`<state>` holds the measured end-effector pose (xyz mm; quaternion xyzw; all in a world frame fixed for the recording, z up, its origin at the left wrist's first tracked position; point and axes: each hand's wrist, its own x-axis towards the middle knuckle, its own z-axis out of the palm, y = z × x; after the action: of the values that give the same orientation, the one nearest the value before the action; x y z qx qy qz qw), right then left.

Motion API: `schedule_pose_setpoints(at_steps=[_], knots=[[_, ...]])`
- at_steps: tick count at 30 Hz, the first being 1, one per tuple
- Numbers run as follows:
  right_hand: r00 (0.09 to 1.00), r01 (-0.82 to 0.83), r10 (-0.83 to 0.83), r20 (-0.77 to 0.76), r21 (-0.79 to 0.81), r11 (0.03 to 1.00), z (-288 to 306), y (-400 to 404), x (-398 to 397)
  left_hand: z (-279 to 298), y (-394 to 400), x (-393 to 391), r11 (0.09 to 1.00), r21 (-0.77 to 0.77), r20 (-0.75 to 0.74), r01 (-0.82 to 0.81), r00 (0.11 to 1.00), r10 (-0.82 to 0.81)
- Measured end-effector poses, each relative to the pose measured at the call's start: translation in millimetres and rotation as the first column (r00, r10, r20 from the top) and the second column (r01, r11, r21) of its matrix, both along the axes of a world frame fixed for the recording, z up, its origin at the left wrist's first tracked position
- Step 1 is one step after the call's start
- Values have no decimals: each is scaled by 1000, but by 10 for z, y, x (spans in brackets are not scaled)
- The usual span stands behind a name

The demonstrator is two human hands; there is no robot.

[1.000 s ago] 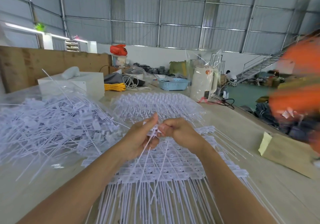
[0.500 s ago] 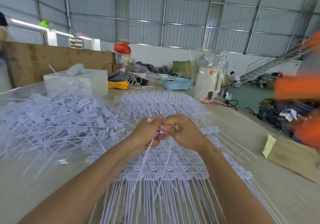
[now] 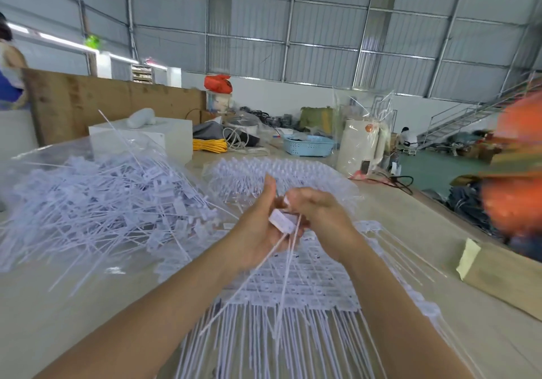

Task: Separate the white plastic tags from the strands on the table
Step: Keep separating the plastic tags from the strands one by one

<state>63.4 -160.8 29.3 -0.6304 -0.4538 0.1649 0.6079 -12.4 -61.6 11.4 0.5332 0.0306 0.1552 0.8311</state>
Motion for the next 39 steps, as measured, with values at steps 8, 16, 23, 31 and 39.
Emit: schedule_pose_setpoints(at_steps=[8,16,23,31,39], knots=[[970,13,11,244,-99,995,-130,89,-30,-30,7,-7,990,-21,-66,-136,989,134],[981,-190,167,-98,-312,931,-184,85,-82,106,212,-34,883,-320,85,-343,918,388],[954,-298,296,-54,-294,908,-183,132,-223,101,228,-37,825,-178,175,-536,808,563],[895,-423,354,-272,-266,866,-186,160,-266,63,157,-3,642,39,194,-765,636,747],[963,-49,43,-266,-17,999,-207,206,-117,95,125,-20,792,198,-107,-578,790,604]])
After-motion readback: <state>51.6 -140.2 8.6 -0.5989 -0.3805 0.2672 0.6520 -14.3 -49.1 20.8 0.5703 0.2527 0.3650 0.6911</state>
